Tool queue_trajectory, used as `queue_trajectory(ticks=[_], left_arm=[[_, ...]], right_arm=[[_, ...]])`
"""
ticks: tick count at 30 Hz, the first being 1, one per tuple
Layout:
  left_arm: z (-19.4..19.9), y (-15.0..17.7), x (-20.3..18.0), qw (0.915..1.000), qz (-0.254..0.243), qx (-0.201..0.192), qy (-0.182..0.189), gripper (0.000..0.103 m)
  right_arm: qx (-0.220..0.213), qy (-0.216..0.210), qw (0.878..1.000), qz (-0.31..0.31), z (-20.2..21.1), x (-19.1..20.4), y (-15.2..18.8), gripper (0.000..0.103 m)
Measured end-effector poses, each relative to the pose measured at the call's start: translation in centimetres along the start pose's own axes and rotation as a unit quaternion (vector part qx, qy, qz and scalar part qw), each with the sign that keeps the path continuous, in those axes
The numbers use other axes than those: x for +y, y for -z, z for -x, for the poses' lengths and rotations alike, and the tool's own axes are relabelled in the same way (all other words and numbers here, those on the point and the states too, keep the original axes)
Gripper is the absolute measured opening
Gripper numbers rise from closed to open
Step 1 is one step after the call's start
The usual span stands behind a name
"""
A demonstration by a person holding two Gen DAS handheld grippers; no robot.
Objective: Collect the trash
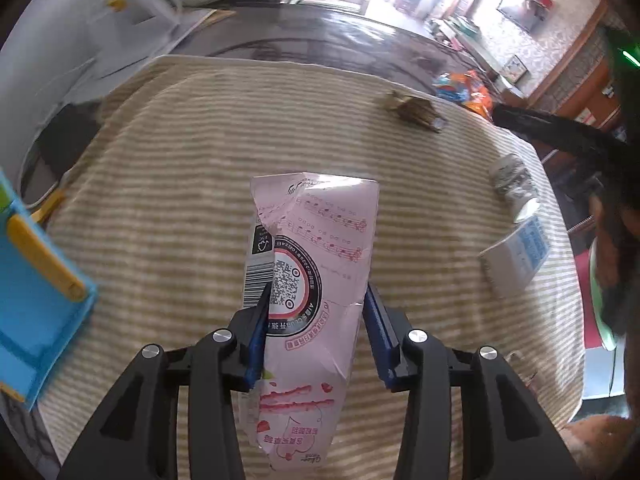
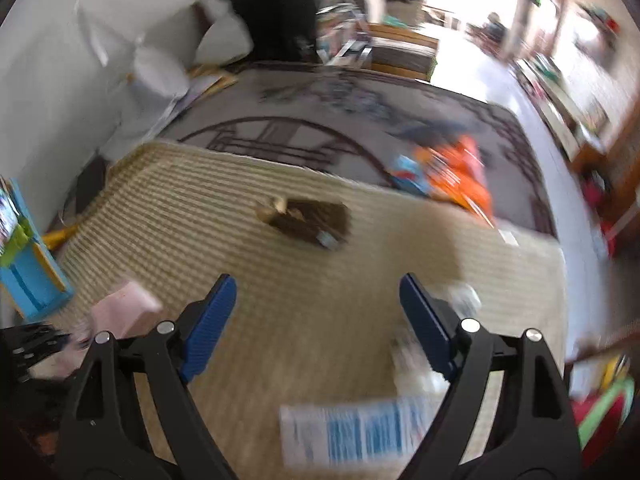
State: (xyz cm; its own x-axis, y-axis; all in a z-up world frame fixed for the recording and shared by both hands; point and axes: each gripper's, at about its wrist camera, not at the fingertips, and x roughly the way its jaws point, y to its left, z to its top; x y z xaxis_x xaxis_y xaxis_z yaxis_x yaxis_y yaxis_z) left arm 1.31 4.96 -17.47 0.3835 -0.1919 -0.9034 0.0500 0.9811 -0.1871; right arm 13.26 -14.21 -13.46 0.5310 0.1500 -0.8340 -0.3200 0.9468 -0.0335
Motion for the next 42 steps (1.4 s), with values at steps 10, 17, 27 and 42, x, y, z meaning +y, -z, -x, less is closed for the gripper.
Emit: queue_trajectory(ticks=[10,17,27,42], left_arm=[[-0.7,0.2,2.8,0.9998,0.018,0.011,-0.004,0.041],[-0.8,-0.7,3.0,0.9998,0.019,0.0,0.0,0.041],[0.6,-2.1,0.6,0.9993,0.002,-0.037,0.005,0.041],[4.0,-0.8,-2.8,0.997,-0.017,-0.076,-0.004,0.041]], right_arm=[[0.081,0.057,0.989,0.11,-9.5,3.0,-3.1,0.013],[0.041,-0.016,0.998,0.049,-4.5,1.7,-1.6,0.007],[0.018,-0.057,0.998,-0.015,3.7,1.5,6.1,0.007],[-0.041,-0.064,0.994,-0.076,9.3,0.6,9.9,0.007]])
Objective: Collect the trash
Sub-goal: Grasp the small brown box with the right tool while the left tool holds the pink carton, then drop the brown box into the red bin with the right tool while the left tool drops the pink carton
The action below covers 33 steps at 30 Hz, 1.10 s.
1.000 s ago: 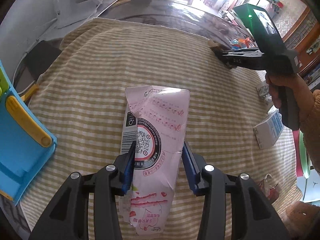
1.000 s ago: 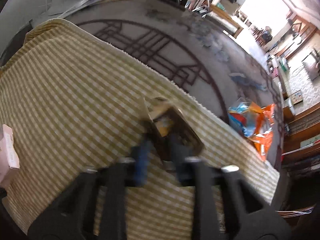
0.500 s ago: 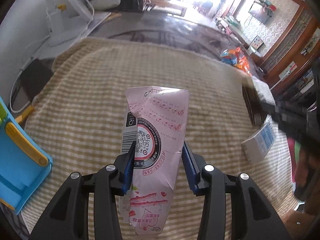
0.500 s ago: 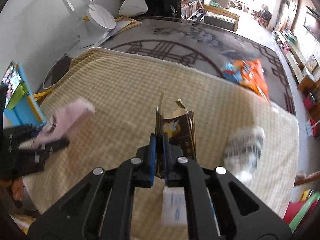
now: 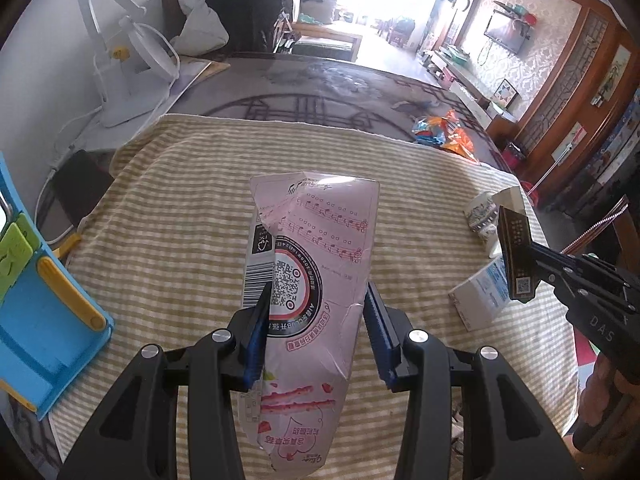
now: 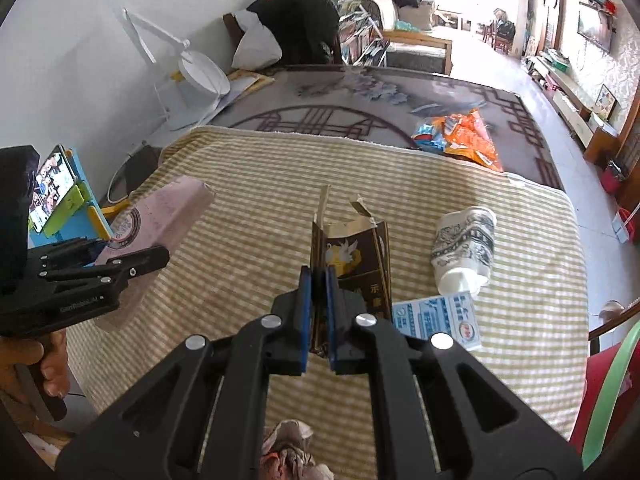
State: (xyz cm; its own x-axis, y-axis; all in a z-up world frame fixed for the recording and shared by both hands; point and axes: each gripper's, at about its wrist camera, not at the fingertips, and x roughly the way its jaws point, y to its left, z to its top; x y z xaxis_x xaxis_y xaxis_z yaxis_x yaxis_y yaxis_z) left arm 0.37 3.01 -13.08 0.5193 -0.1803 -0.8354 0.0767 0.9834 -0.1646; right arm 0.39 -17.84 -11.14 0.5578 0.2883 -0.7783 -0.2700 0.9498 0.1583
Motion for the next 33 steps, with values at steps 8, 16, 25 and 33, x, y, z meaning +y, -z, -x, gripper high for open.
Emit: queue_trajectory(ticks=[8,16,25,33], left_arm=[[1.3,1.2,-1.1,0.9998,0.01,-0.006,0.015,0.042],[1.6,2.1,-3.6,1.0,0.005,-0.003,-0.002,0.042],[2.4,2.7,-8.6,0.9993,0.02,-0.016,-0.027,0.042],[2.3,4.1,-16.2,0.9984,0.041,-0.028,-0.026,0.042]], right_arm=[[-0.01,-0.005,1.0,-0.021,1.3,-1.0,1.7,0.007],[-0.018,-0.017,0.999,-0.021,2.5,-2.7,3.0,0.007],[-0.021,-0.041,0.999,-0.002,5.5,-6.9,4.1,0.007],[-0.015,-0.058,0.998,0.022,8.5,-12.3,5.9,0.007]])
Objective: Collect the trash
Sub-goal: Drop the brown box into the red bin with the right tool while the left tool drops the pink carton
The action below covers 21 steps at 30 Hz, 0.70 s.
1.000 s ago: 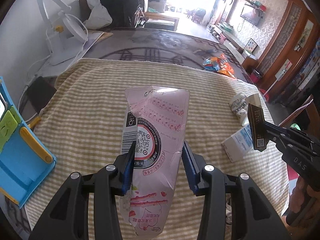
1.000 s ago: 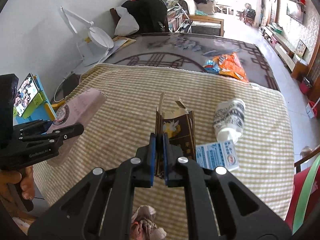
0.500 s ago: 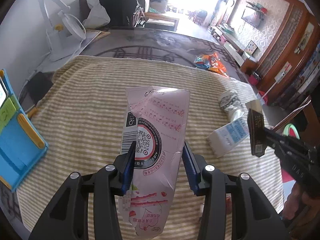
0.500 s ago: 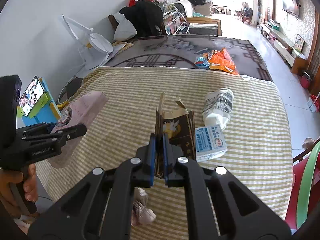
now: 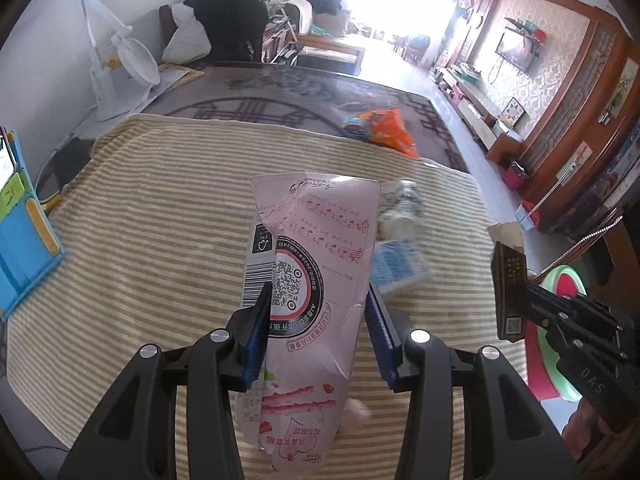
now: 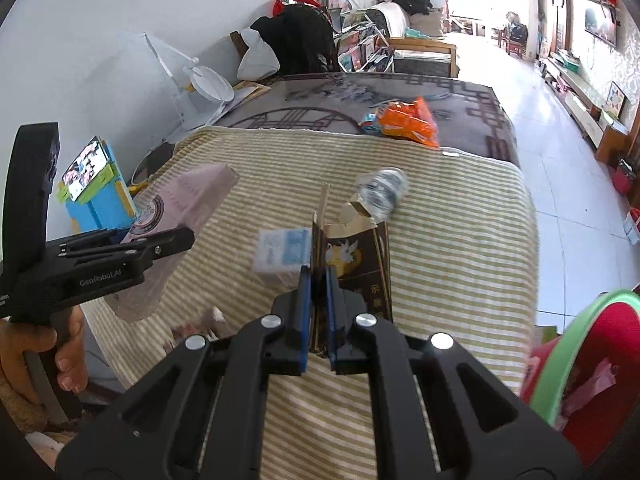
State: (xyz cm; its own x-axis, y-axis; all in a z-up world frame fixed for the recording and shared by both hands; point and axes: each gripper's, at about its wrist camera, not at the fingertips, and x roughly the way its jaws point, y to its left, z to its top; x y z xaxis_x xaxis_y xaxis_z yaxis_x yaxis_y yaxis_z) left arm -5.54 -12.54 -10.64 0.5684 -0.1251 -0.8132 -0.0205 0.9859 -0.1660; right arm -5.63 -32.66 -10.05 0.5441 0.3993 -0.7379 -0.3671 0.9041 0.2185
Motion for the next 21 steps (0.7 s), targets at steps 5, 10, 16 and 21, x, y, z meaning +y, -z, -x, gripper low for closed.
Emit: queue_trajectory(ticks=[5,10,16,21], left_arm=[[0.1,1.9,-3.3,0.9998,0.012,0.011,-0.011,0.042],[0.8,2.3,-5.3,0.9997,0.011,0.005,-0.02,0.042],[0.7,2.2,-8.3,0.9999,0.0,-0.003,-0.016,0.042],[0.2,2.0,-11.0,0.9999,-0.016,0.001,-0.005,0.043]], right_arm=[[0.0,-0.011,1.0,0.005,1.5,-2.6,1.1,0.007],[-0.009,-0.013,1.0,0.005,3.3,-4.8,1.7,0.007],[-0.018,0.0,1.0,-0.008,5.3,-8.0,2.5,0.007],[-0.027,0.013,0.999,-0.029,6.6,-10.5,3.0,0.008]])
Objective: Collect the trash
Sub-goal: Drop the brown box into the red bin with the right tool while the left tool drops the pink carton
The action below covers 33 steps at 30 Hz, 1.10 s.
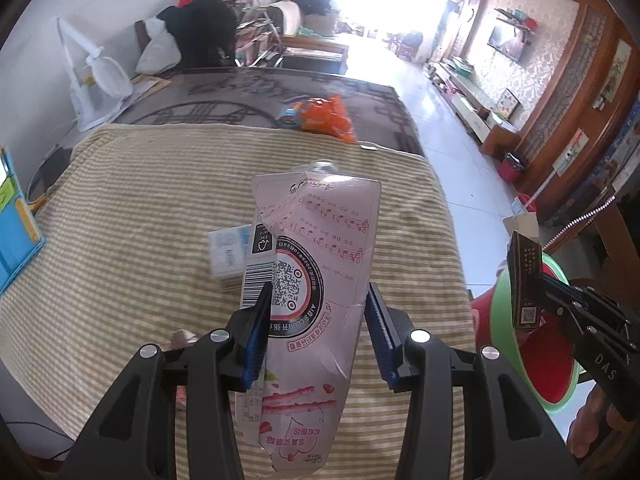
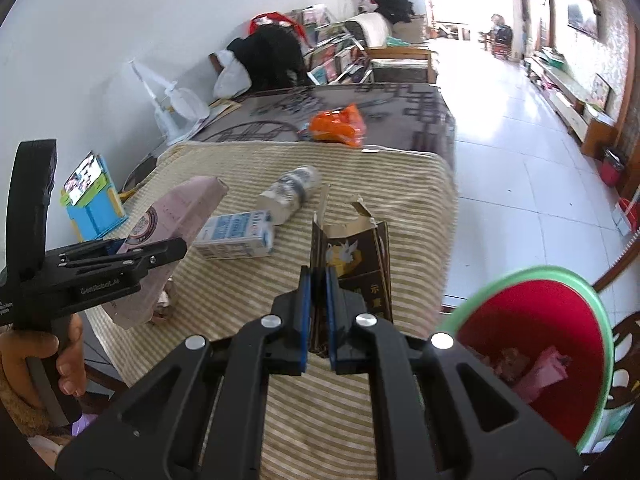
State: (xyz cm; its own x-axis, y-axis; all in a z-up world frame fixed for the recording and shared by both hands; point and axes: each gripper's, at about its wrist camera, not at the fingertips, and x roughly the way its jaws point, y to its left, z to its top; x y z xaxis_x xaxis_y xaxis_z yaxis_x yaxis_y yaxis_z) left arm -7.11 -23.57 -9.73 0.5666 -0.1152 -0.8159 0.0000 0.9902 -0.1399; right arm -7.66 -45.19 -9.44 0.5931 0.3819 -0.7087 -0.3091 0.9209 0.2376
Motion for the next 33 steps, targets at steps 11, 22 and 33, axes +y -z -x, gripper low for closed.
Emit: queue_trajectory(ticks=[11,22,33], left_arm=[[-1.8,-0.4,-6.0,0.9984,-0.048,0.014,0.027,0.043],[-2.4,-1.5,-14.8,0.9858,-0.133,0.014,0.101,0.043],[-2.5,0.1,-22.3,0.9606,-0.197,0.045,0.191,0.047]], right_arm=[[-0.019,0.036,0.998,-0.051,2.8,-5.8,1.1,0.008],[-0.041,0.112,0.986,-0.118,7.4,-13.5,2.3,0.008],[-0.033,0.147,0.965,-0.214,8.8,-19.3,6.4,0.068]])
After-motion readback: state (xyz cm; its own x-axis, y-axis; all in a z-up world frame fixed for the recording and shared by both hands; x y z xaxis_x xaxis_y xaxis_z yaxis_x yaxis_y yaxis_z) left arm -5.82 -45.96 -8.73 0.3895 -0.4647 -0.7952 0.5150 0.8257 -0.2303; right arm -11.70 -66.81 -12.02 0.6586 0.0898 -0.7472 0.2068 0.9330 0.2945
